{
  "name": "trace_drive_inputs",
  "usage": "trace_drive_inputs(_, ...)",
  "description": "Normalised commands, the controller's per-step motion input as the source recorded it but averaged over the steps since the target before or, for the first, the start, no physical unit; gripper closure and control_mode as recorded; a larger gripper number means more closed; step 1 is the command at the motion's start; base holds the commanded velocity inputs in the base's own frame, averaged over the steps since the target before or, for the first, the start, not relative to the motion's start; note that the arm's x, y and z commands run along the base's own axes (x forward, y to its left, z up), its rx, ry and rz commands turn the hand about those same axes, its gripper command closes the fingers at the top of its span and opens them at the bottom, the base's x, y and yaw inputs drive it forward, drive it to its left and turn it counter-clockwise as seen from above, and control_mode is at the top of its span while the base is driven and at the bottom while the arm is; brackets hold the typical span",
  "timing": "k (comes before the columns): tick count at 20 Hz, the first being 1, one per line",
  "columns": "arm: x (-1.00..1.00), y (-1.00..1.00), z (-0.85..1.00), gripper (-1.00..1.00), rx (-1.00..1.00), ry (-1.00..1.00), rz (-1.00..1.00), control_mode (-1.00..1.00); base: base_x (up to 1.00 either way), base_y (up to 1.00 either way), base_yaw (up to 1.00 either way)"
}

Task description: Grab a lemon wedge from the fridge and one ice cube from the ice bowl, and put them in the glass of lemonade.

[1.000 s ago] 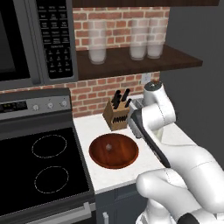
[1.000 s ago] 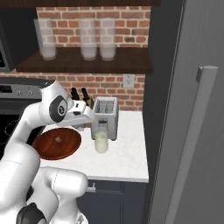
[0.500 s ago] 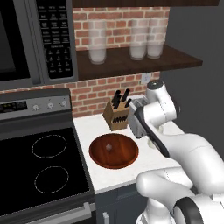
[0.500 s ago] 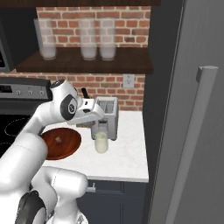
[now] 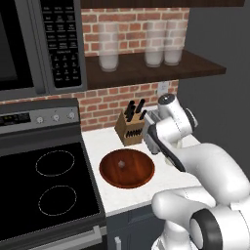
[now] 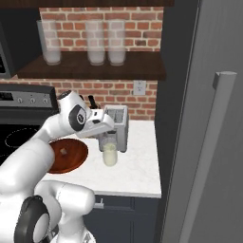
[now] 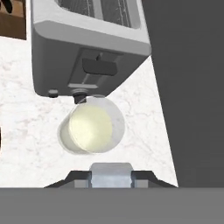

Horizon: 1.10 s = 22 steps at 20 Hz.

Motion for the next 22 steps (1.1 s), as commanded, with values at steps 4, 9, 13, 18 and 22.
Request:
trace_drive_inputs(4, 0.1, -0.16, -0.17, 1.0, -0.04, 0.0, 0.0, -1.0, 0.0, 0.0, 0.0)
trace_drive_inputs(9, 0.23, -0.08, -0.15, 1.0, -0.04, 0.0, 0.0, -1.0, 0.0, 0.0, 0.0)
trace_drive_inputs(13, 0.22, 0.0, -0.17, 1.0, -0.05, 0.0, 0.0, -1.0, 0.0, 0.0, 0.0)
trace_drive_inputs(18, 0.11, 0.0, -0.14, 1.0, -0.04, 0.0, 0.0, -1.0, 0.0, 0.0, 0.0)
trace_drive_inputs(22, 0.04, 0.0, -0.06, 1.0, -0.03, 0.0, 0.0, -1.0, 0.0, 0.0, 0.0)
